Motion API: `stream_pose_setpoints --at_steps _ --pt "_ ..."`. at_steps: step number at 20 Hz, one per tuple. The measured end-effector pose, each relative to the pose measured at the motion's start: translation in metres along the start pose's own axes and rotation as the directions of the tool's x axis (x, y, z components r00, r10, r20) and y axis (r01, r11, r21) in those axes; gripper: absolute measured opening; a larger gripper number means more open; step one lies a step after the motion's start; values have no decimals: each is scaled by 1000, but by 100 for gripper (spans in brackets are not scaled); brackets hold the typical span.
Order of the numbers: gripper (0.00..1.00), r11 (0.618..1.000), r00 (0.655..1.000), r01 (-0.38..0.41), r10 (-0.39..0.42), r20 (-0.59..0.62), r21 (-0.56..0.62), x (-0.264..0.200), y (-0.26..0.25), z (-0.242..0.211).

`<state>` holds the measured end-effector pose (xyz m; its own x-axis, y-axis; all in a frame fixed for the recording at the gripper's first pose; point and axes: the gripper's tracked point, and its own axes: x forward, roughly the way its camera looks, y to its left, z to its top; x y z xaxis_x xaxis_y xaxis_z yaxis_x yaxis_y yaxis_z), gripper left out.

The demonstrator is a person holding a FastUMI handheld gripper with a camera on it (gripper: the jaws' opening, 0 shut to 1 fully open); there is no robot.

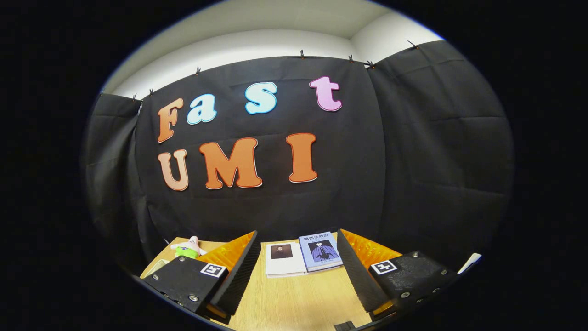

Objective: Open the storage box then place both shoes into the box .Put the left shoe in first, then the right shoe, with the right side of both shoes facing outward in a uniform manner.

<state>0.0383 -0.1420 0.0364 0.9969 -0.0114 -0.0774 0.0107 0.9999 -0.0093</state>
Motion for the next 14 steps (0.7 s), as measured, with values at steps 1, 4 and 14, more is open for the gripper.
stream_pose_setpoints --at_steps 1,4,14 --pt "99 1000 1000 4 -4 1 2 0 -2 0" --pt "99 1000 1000 16 -16 8 13 -2 -9 -1" --pt "99 998 997 60 -60 38 2 -8 -23 8"
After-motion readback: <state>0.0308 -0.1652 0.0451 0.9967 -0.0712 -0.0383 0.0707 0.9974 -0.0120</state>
